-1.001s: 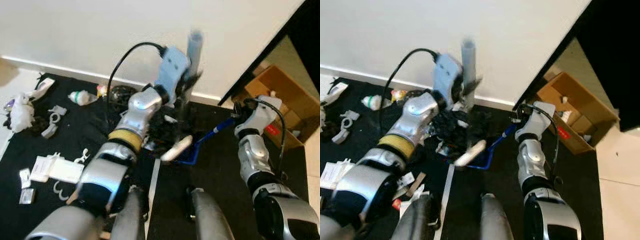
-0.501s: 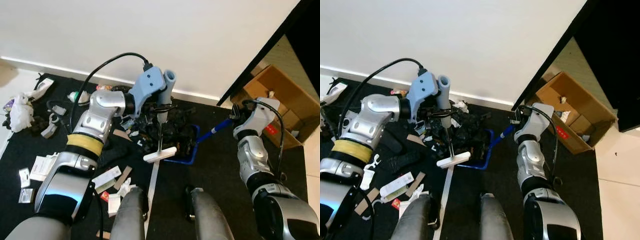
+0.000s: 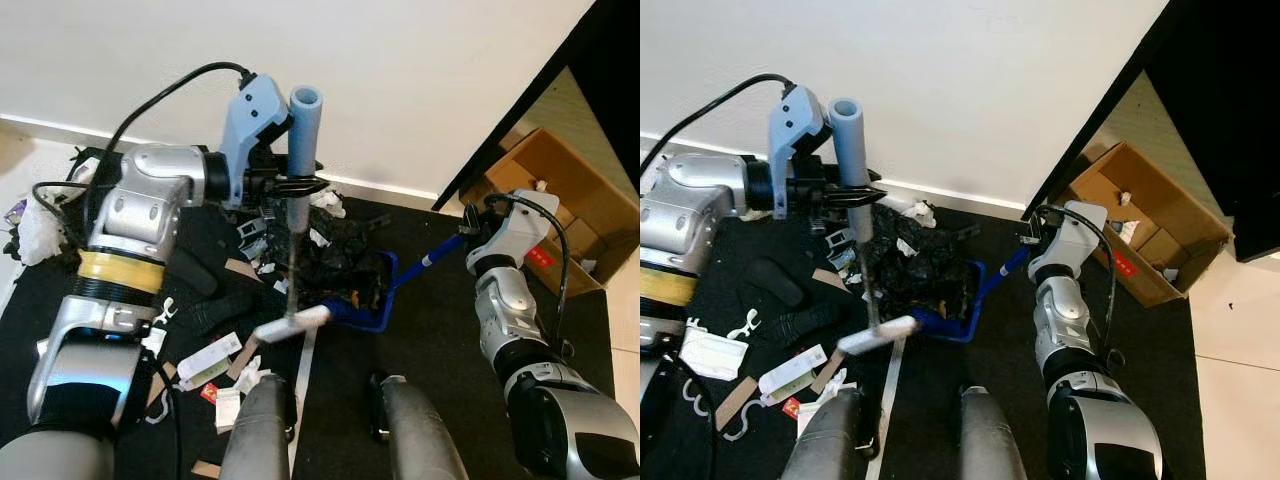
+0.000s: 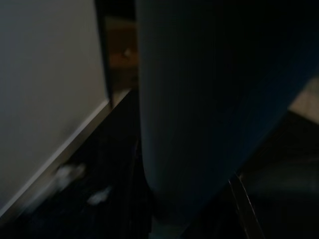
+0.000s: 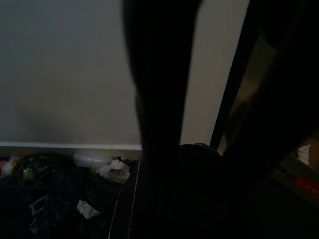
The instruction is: Sweep floor
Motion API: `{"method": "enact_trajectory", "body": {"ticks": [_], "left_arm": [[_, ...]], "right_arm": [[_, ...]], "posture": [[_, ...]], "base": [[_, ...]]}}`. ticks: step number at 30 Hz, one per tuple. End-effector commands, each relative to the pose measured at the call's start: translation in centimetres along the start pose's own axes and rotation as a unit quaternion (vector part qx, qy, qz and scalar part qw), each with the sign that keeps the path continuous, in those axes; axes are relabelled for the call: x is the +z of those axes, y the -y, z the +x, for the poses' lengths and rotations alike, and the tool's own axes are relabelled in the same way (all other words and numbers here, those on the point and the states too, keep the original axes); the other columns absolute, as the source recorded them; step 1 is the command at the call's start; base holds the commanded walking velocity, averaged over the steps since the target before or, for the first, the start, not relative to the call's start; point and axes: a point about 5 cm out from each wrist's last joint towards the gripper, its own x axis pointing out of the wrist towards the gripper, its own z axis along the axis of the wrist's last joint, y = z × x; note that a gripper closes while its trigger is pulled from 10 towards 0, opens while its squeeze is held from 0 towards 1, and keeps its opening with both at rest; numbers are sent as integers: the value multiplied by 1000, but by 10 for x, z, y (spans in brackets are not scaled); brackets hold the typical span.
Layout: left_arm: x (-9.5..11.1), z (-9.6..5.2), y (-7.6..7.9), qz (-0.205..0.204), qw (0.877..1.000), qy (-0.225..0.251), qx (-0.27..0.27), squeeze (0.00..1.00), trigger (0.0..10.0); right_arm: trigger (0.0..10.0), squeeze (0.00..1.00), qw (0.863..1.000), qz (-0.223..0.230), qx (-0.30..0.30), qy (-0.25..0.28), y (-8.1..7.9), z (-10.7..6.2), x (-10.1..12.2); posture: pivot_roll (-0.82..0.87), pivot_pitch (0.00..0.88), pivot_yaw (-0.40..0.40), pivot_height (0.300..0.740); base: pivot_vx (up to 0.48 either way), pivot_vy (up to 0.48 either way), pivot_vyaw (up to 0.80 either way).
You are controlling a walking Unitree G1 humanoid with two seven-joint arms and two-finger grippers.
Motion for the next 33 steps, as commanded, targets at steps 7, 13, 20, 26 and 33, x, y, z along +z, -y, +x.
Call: {"method": "enact_trajectory", "body": {"ticks": [7, 13, 20, 26, 33], "left_arm": [[-32, -25, -20, 49, 982, -161, 90, 0, 10000], [-52, -17, -28, 76, 962, -193, 179, 0, 10000], [-38, 5, -43, 100, 933, -74, 339, 0, 10000], [-30, 34, -33, 63, 923, 30, 379, 0, 10000], [-26, 46, -31, 82, 885, 61, 455, 0, 10000]], "right_arm": [[10000, 0, 1000, 0, -12, -10, 9, -3, -4], [10000, 0, 1000, 0, -12, -11, 9, -3, -4], [10000, 0, 1000, 1, -13, -10, 9, -3, -4], [10000, 0, 1000, 0, -15, -9, 11, -4, -4], [10000, 0, 1000, -1, -17, -8, 12, -5, -4]], "posture": [[11, 262, -60, 740], [11, 262, -60, 740], [9, 268, -60, 740], [4, 274, -60, 740], [2, 279, -60, 740]], "base": [[0, 0, 0], [0, 0, 0], [0, 0, 0], [0, 0, 0], [0, 0, 0]]}}
